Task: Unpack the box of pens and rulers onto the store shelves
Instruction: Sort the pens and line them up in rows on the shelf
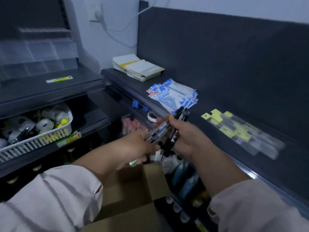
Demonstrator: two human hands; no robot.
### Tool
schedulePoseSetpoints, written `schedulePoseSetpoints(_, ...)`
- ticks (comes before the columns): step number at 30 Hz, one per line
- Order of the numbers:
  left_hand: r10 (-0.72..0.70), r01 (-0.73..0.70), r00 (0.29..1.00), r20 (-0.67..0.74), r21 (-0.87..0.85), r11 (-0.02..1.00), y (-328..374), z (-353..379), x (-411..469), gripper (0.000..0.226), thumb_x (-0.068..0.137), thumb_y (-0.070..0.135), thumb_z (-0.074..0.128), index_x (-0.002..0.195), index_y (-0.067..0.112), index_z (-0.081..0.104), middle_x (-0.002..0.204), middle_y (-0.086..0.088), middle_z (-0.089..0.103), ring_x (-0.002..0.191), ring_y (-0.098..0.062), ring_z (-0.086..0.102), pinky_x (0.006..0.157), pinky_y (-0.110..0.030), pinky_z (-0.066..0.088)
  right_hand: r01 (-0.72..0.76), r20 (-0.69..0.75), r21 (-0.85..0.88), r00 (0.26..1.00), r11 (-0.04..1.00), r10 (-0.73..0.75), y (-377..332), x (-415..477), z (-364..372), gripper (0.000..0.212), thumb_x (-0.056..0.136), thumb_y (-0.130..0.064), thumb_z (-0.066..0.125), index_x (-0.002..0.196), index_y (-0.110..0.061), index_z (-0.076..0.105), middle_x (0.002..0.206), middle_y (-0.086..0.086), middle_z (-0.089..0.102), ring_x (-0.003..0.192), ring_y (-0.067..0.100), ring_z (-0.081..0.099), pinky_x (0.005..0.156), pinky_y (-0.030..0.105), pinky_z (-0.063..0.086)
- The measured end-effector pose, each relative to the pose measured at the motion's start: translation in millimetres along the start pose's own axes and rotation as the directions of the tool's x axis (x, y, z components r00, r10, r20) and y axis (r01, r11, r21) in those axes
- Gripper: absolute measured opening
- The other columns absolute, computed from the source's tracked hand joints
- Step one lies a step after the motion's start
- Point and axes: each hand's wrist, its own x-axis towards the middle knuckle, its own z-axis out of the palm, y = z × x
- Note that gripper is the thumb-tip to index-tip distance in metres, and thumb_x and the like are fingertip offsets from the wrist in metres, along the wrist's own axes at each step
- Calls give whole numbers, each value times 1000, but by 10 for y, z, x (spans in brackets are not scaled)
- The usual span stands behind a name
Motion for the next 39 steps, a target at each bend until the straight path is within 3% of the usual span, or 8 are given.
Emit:
schedulePoseSetpoints(6, 57, -62, 998, 41, 114, 992, 447, 768, 80, 15, 83, 3, 66, 78, 8, 53, 47, 0, 47, 36, -11, 37, 35, -16, 28, 83, -168, 77, 983, 994, -69, -517, -577, -746, 17, 99, -17, 46, 92, -9, 60, 80, 9, 74, 70, 24, 71, 63, 38, 58)
schedulePoseSetpoints(11, 77, -73, 996, -45, 83, 994, 838, 1546, 146, 18, 82, 10, 71, 76, 8, 54, 52, -6, 44, 33, -12, 35, 36, -18, 29, 177, -339, 125, 932, 976, -125, -933, -1221, -1501, 17, 99, -15, 48, 92, -8, 61, 72, 8, 73, 62, 22, 70, 51, 34, 58)
schedulePoseSetpoints(14, 92, -99, 994, -64, -114, 989, 1079, 2034, 101, 15, 84, 15, 70, 85, 7, 57, 61, -7, 54, 35, -11, 40, 34, -18, 31, 209, -386, 140, 912, 968, -141, -1104, -1592, -1860, 17, 99, -15, 47, 92, -7, 60, 78, 9, 72, 75, 24, 68, 64, 40, 54)
schedulePoseSetpoints(18, 99, -88, 994, 54, -171, 981, 1280, 2684, 67, 16, 86, 22, 69, 98, 13, 63, 78, -7, 68, 49, -14, 55, 43, -23, 39, 271, -386, 168, 903, 948, -190, -1247, -2009, -2214, 21, 99, -16, 48, 85, -6, 60, 70, 8, 72, 78, 24, 66, 75, 40, 54)
schedulePoseSetpoints(22, 106, -78, 990, 91, -271, 959, 1425, 3275, 69, 11, 85, 17, 69, 94, 14, 63, 71, -5, 71, 52, -14, 62, 54, -26, 45, 307, -391, 177, 894, 935, -219, -1294, -2350, -2539, 20, 98, -16, 50, 85, -6, 61, 70, 10, 72, 76, 24, 66, 94, 45, 48)
schedulePoseSetpoints(28, 114, -81, 991, 73, -360, 929, 1612, 3838, 46, 11, 87, 16, 66, 95, 8, 61, 67, -6, 67, 53, -13, 61, 45, -23, 42, 311, -441, 257, 880, 915, -176, -1367, -2716, -3025, 13, 97, -14, 51, 92, -7, 61, 81, 12, 73, 79, 27, 68, 79, 41, 55)
schedulePoseSetpoints(32, 95, -70, 994, 61, -332, 941, 1689, 4110, 87, 12, 89, 17, 64, 95, 9, 57, 70, -9, 66, 54, -13, 58, 49, -25, 43, 294, -482, 249, 864, 923, -145, -1393, -2883, -3286, 14, 96, -16, 55, 89, -10, 65, 84, 9, 70, 72, 20, 64, 56, 29, 52)
schedulePoseSetpoints(39, 130, -87, 974, 187, -221, 971, 1772, 4489, 320, 7, 90, 14, 62, 92, 8, 59, 71, -8, 65, 55, -13, 57, 51, -26, 45, 410, -696, 255, 706, 876, -128, -1405, -3203, -3769, 15, 91, -20, 62, 79, -11, 61, 65, 2, 59, 55, 12, 54, 36, 16, 36)
